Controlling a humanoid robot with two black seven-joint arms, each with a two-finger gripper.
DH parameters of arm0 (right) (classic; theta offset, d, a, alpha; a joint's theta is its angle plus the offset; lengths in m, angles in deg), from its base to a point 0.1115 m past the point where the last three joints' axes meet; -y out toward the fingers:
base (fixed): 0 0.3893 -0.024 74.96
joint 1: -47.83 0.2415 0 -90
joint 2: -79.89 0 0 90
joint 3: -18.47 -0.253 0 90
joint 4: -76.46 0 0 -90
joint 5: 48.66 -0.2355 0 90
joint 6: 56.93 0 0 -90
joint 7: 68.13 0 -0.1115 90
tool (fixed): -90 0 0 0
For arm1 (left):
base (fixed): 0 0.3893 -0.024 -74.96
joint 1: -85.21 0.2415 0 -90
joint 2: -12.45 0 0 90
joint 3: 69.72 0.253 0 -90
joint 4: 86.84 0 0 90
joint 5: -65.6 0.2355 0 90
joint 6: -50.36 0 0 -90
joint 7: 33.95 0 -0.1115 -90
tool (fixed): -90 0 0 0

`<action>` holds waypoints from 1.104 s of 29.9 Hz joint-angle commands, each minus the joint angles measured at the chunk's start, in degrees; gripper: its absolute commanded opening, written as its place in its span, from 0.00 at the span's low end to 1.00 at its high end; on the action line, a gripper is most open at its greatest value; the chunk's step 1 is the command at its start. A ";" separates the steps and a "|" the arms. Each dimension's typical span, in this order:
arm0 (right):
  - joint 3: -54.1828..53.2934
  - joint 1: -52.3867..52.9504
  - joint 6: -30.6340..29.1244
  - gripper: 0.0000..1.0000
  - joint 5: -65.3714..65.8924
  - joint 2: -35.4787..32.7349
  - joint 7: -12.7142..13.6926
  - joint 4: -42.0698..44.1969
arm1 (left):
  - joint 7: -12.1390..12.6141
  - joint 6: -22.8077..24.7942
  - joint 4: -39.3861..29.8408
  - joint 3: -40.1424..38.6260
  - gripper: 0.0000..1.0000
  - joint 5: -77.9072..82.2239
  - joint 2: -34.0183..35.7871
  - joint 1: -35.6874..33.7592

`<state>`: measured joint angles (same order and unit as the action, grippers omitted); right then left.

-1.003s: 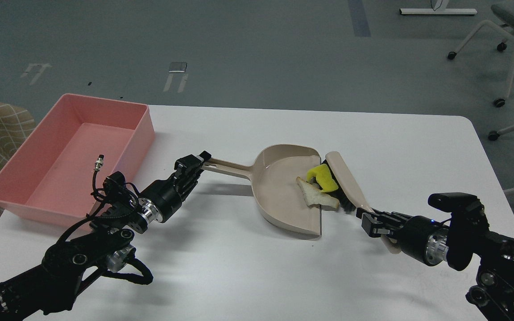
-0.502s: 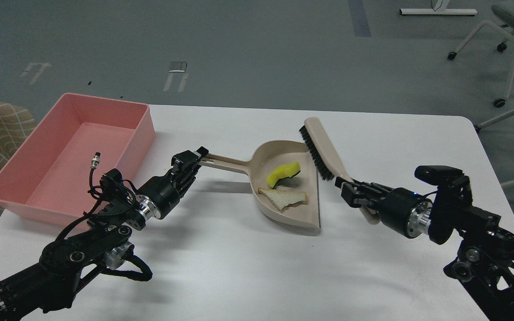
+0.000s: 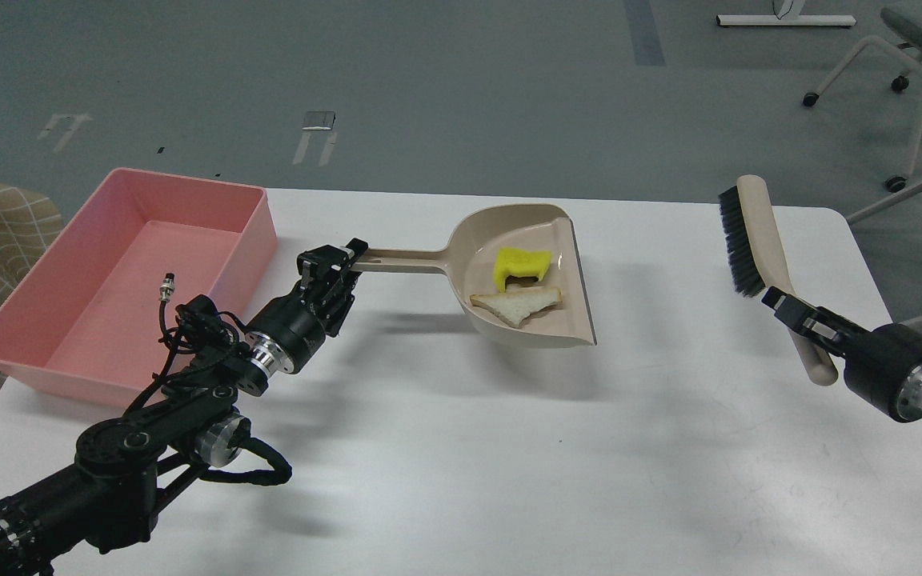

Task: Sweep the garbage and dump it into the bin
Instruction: 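Lift the dustpan with the left gripper over the pink bin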

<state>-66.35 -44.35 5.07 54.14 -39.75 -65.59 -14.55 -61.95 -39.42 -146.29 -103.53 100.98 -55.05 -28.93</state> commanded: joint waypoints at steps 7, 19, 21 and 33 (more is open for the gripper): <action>-2.72 -5.47 0.75 0.12 -0.06 -0.07 -0.95 4.36 | 0.00 4.35 -6.80 -17.41 0.00 -7.78 10.00 6.37; -2.46 -5.91 0.84 0.12 -0.14 0.90 -1.04 4.27 | 0.00 8.47 -9.65 -33.16 0.00 -12.17 30.22 19.56; -2.28 -5.91 0.84 0.12 -0.14 2.56 -1.04 4.18 | 0.00 10.14 -6.31 -33.78 0.00 -13.23 32.07 21.23; -1.84 -5.21 0.75 0.12 -0.06 3.98 -0.87 3.83 | 0.00 19.98 13.91 -33.79 0.00 -13.41 41.73 23.26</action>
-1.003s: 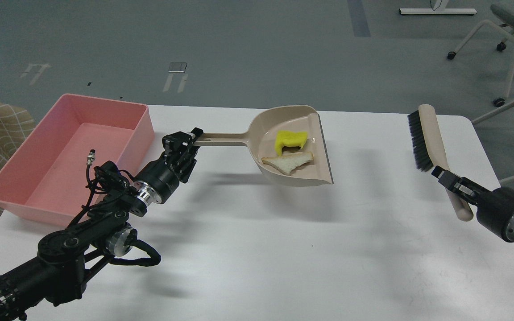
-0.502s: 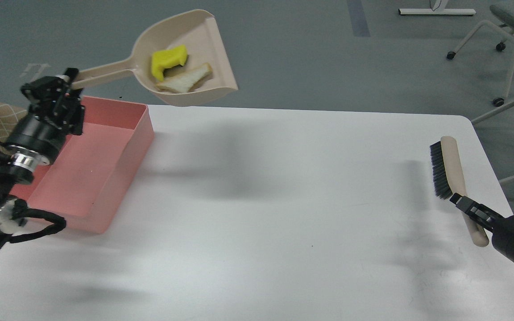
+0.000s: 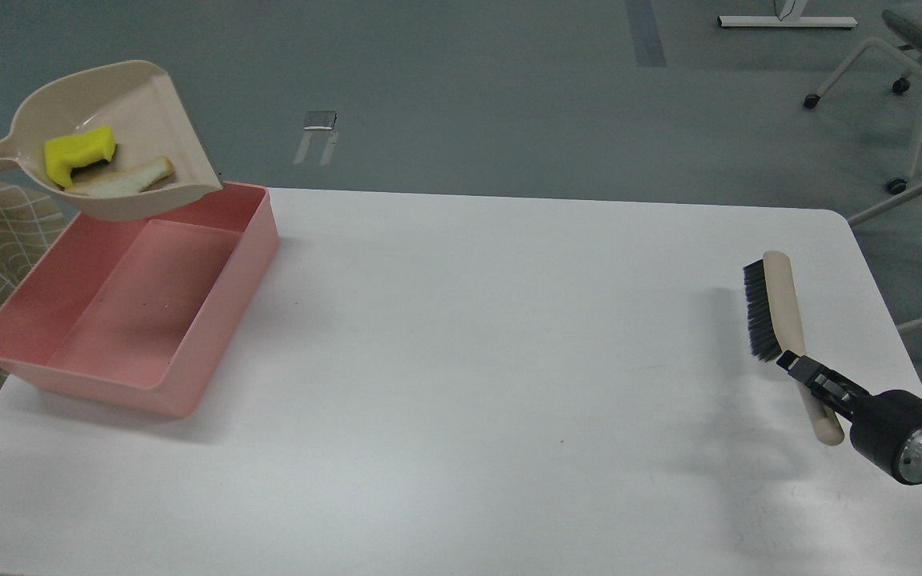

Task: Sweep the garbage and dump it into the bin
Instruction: 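Lift the dustpan with the left gripper over the pink bin, then tilt the dustpan to dump the debris into the pink bin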

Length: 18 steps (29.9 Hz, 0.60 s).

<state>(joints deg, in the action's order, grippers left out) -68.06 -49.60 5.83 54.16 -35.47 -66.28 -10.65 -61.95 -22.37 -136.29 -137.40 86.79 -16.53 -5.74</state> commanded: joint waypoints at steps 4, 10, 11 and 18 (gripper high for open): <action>-0.48 -0.04 0.09 0.12 -0.26 -0.13 -0.35 0.02 | 0.00 6.90 4.28 0.88 0.00 0.87 6.04 0.07; -0.57 0.31 0.18 0.12 -0.44 1.45 -0.35 0.19 | 0.00 8.22 3.49 2.64 0.00 12.87 9.64 -0.72; -0.57 0.40 0.18 0.12 -0.44 2.33 -0.35 0.10 | 0.00 8.22 3.49 2.55 0.00 15.87 9.64 -0.89; -0.57 1.63 -0.08 0.12 -3.25 6.29 -0.26 -0.69 | 0.00 7.26 3.58 2.55 0.00 20.38 9.56 -0.72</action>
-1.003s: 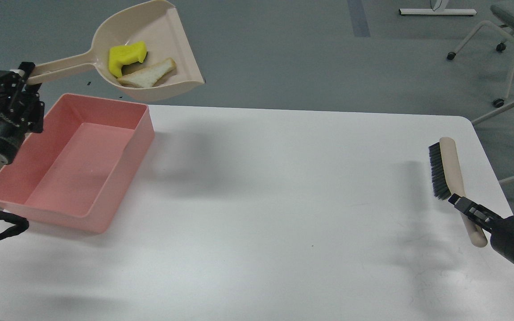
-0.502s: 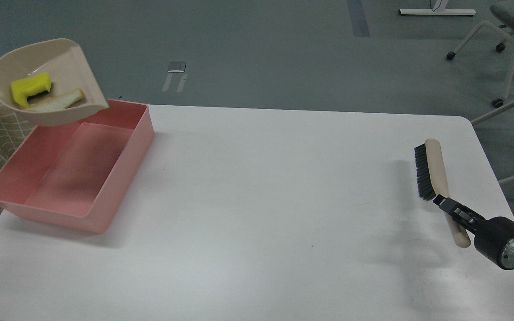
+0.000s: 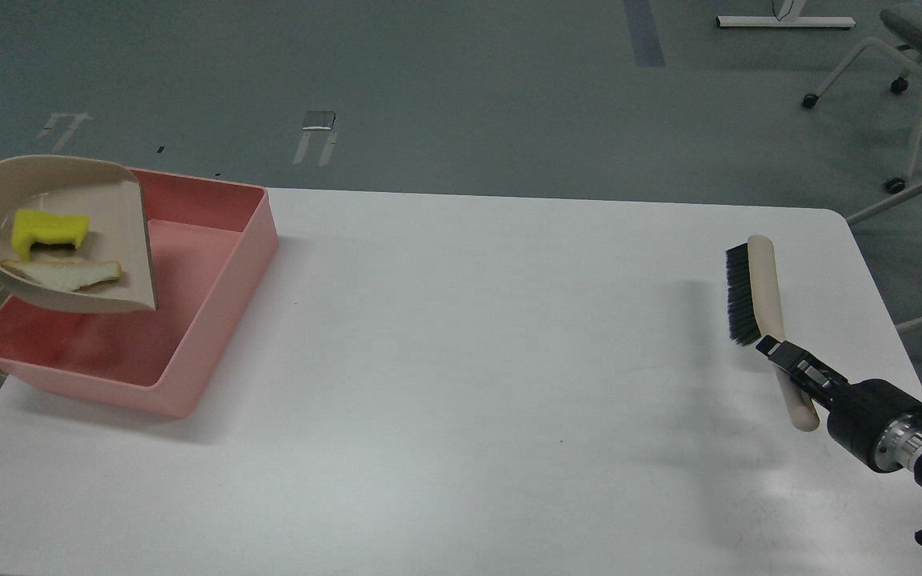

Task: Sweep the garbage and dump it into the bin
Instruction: 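Tilt the dustpan to dump the debris into the pink bin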

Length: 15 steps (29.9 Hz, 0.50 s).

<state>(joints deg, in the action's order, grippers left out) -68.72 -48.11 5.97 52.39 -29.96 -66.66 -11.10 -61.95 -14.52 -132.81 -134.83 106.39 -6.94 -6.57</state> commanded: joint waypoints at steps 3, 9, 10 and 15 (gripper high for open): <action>0.18 0.31 -0.32 0.12 -1.56 0.52 0.02 0.11 | 0.00 -1.03 -0.26 -0.11 0.00 0.86 0.06 -0.32; 0.09 0.93 -0.32 0.13 -2.70 0.43 0.02 0.38 | 0.00 -1.12 -5.62 -0.02 0.00 9.38 3.83 -6.21; 0.09 0.93 -0.32 0.13 -3.05 0.34 0.02 0.20 | 0.00 -1.21 -5.71 -0.02 0.00 10.78 4.01 -6.74; 0.09 0.41 -0.32 0.13 -3.67 0.34 0.02 -0.24 | 0.00 -1.39 -6.76 -0.02 0.00 17.81 4.37 -11.57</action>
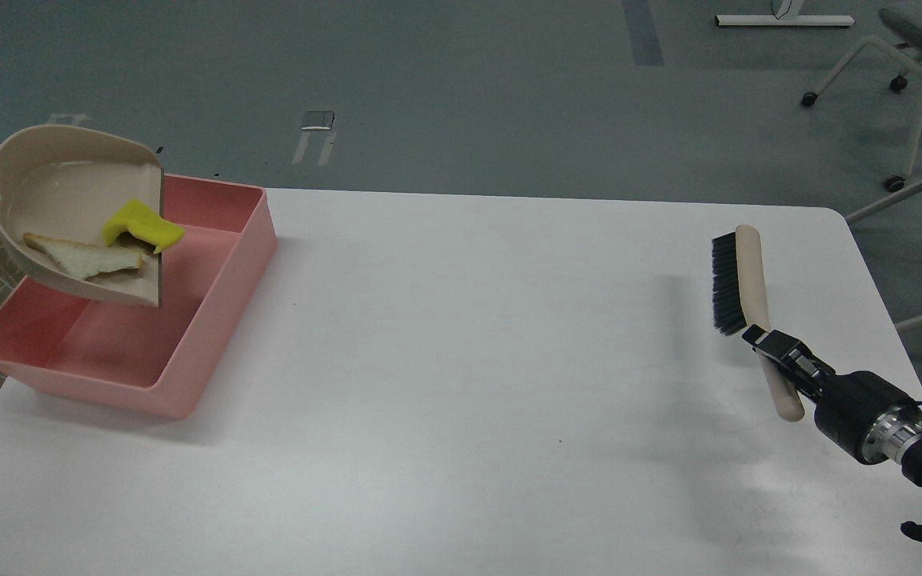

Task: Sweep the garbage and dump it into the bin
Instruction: 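Tilt the dustpan to dump the debris into the pink bin, then lower the dustpan back onto the table with the left gripper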

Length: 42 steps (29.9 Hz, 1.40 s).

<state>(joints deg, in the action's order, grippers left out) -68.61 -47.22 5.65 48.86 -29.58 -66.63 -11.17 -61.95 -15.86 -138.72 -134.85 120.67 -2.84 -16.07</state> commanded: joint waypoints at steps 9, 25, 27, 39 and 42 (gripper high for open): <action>-0.28 -0.84 0.09 0.13 -0.23 -1.01 0.00 -0.25 | 0.00 -0.22 -8.76 0.00 0.00 13.39 5.54 -4.45; -1.77 -1.02 1.31 0.12 0.04 -1.10 0.00 -0.96 | 0.00 4.22 -11.48 0.00 0.00 2.70 5.02 -22.63; -1.77 -1.10 2.37 0.12 0.13 -1.97 0.00 -1.04 | 0.00 4.22 -11.48 0.00 0.00 -0.13 2.31 -22.91; -2.48 -6.01 4.40 0.12 -0.05 -11.38 0.00 -4.11 | 3.90 4.22 -9.90 3.50 0.00 -0.31 -30.46 -22.91; -2.48 -7.78 4.22 0.12 -0.05 -11.47 0.00 -5.79 | 5.15 3.04 -9.99 7.98 0.00 -0.31 -36.89 -22.91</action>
<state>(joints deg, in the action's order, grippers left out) -71.09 -53.54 10.03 48.87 -40.79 -66.64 -15.66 -58.03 -11.65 -148.69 -130.17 120.26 -34.30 -39.04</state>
